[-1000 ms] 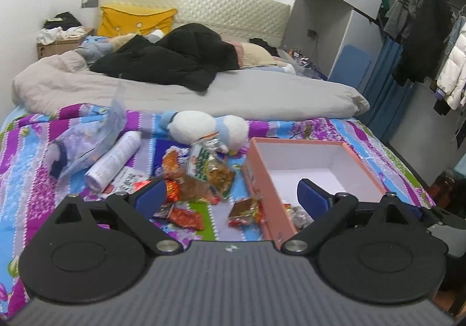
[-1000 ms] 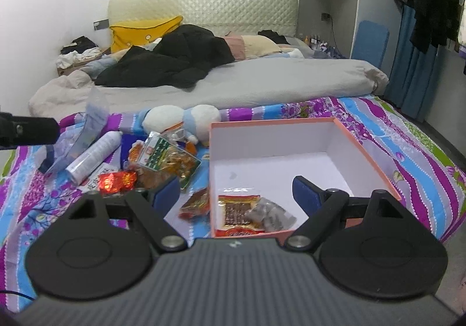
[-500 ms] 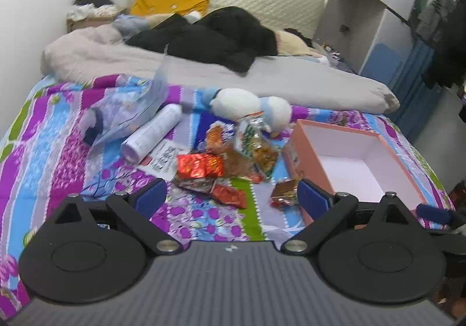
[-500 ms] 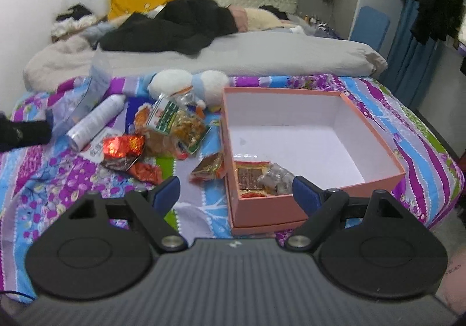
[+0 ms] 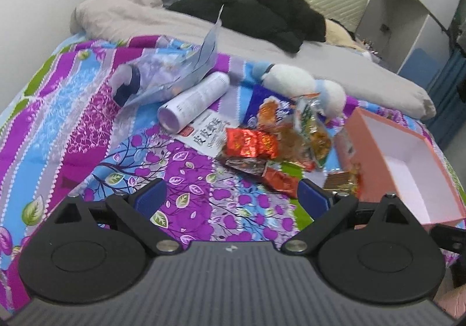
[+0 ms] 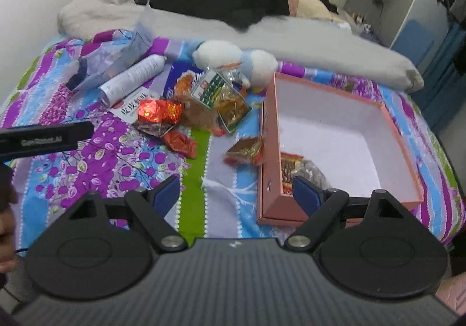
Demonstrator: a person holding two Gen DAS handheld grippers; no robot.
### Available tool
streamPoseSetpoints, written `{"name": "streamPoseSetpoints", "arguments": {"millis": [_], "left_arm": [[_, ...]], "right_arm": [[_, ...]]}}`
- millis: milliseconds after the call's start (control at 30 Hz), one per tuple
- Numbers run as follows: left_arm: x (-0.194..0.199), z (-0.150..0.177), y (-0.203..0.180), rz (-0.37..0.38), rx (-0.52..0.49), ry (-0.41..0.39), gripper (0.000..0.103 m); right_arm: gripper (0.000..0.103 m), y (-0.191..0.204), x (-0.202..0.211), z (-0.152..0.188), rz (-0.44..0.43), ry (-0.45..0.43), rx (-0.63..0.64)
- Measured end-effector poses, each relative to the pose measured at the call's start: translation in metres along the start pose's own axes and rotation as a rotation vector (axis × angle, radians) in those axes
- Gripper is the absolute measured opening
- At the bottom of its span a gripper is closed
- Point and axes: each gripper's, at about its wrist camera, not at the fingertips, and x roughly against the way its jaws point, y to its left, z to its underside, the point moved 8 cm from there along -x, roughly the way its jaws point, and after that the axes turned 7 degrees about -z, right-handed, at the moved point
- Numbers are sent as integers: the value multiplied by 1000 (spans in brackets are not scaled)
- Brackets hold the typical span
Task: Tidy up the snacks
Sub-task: 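Reach the left tool toward the red foil snack packet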
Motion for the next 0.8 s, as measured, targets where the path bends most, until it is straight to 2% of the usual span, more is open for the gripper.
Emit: {"name": "streamPoseSetpoints", "arguments": {"millis": [167, 433, 500, 600, 800], "left_arm": [[-34, 1, 1, -14, 0, 29, 98], [-54, 4, -7, 0, -1, 44, 98], [-56, 5, -11, -2, -11, 43, 98], [-60, 6, -15, 14, -6, 47, 98], [-67, 7, -16, 36, -7, 46, 98]], "right_arm": [[86, -8, -11, -9, -18, 49, -56], [86, -18, -24, -23, 9, 39, -72], [86, -18, -27, -22, -34, 71, -105], [86, -24, -22, -26, -4, 28, -121], [86, -30, -23, -31, 18, 9, -134]]}}
